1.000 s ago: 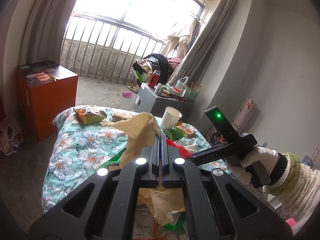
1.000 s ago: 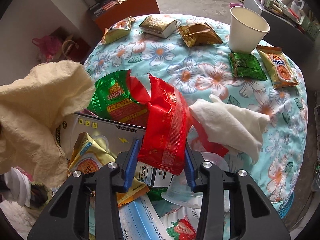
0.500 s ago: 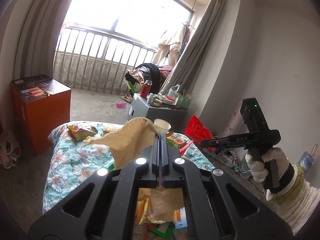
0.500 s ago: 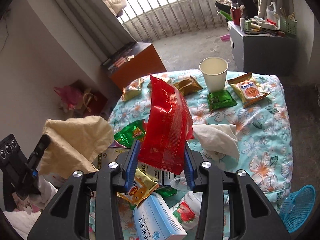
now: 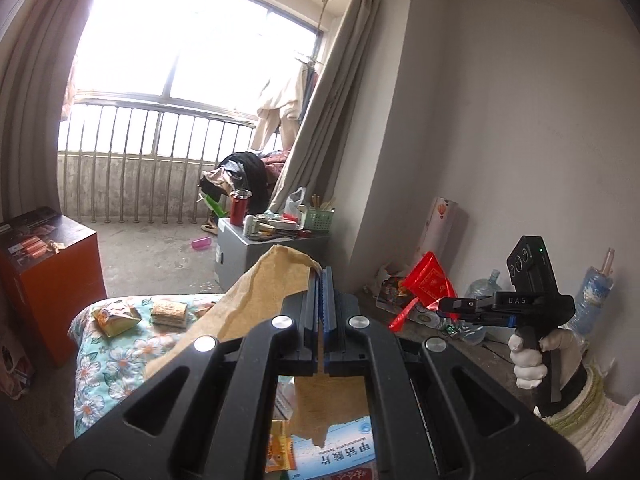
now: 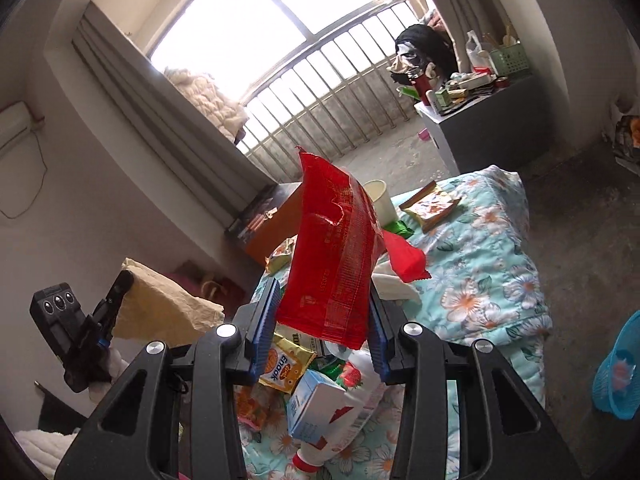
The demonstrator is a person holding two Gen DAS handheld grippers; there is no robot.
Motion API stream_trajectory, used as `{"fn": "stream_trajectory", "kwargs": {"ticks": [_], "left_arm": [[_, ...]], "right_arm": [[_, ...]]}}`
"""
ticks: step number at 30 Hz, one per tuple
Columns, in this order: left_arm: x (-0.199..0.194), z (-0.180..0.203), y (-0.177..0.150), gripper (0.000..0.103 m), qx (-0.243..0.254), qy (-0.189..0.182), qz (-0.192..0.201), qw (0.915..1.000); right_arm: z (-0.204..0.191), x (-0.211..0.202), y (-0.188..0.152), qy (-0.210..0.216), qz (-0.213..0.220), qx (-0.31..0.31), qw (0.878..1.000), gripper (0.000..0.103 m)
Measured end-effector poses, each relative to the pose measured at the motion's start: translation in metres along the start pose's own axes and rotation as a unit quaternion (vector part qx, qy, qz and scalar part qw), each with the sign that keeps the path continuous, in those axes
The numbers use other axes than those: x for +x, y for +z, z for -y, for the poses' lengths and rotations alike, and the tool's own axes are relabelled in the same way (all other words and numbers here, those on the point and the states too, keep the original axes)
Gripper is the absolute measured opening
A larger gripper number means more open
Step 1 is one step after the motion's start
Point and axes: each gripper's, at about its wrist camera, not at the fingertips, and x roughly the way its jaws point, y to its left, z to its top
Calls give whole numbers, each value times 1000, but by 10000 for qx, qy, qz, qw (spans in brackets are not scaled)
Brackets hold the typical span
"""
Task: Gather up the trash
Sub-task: 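Carry both items over the blue wastebasket and open both tools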
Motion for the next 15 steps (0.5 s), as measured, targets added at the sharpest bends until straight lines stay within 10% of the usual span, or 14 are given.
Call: {"fn": "stream_trajectory", "kwargs": {"ticks": [9, 15], "left_arm": [[73, 98, 3, 0, 582, -1101, -617, 9903], [153, 195, -19, 0, 982, -2067, -1395, 9634]], "right_arm": [[101, -98, -49, -778, 831, 915, 9893, 40], [169, -169, -75, -1835, 1440, 1324, 9634, 40]]}}
